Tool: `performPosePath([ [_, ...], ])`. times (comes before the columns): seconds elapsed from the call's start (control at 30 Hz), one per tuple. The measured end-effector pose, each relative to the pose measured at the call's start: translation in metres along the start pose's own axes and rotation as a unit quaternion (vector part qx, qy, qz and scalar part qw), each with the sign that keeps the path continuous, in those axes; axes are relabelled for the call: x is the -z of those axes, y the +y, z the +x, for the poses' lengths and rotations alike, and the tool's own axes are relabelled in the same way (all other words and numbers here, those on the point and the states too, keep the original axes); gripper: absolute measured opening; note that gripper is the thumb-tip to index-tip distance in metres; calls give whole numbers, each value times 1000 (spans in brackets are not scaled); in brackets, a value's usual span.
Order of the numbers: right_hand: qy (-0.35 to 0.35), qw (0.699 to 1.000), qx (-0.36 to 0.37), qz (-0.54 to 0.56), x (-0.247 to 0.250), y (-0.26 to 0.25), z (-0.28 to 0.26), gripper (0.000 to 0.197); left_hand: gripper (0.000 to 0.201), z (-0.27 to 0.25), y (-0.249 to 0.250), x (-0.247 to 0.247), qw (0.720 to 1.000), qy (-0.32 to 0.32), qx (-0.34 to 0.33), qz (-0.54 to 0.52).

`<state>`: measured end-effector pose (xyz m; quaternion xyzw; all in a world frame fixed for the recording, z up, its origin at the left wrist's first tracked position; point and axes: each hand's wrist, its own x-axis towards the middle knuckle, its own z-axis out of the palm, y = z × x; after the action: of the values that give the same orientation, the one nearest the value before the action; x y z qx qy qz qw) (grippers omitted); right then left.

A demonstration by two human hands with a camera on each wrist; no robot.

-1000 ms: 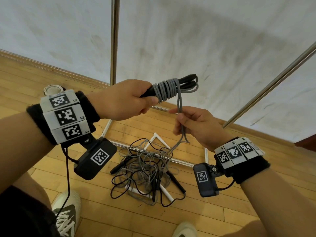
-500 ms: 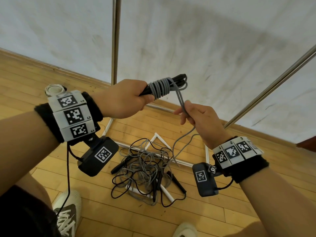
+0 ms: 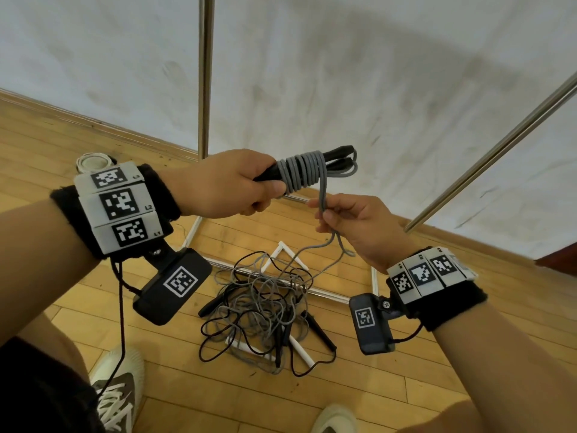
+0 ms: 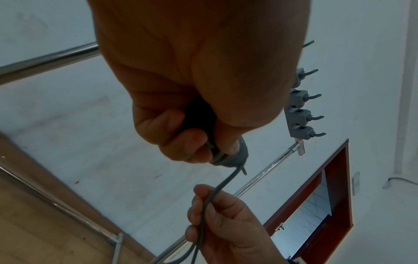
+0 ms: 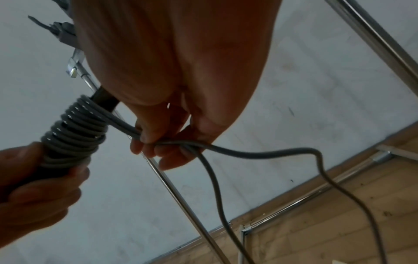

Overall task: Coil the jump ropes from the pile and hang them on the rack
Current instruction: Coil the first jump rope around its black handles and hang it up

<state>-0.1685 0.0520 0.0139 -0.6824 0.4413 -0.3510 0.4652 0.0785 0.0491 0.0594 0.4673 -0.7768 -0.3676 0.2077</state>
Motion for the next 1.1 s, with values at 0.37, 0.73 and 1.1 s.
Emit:
performPosePath([
  [0.37, -90, 945, -20, -313, 19, 13, 2, 22, 12, -12, 4, -7, 973, -229, -9, -6],
  [0.73, -28, 987, -96, -128, 19, 2, 4, 44, 19, -2, -7, -34, 942, -254, 36, 215],
  [1.1, -45, 996, -75, 10, 11, -17, -6, 6, 25, 11, -14, -19, 972, -86, 36, 217],
])
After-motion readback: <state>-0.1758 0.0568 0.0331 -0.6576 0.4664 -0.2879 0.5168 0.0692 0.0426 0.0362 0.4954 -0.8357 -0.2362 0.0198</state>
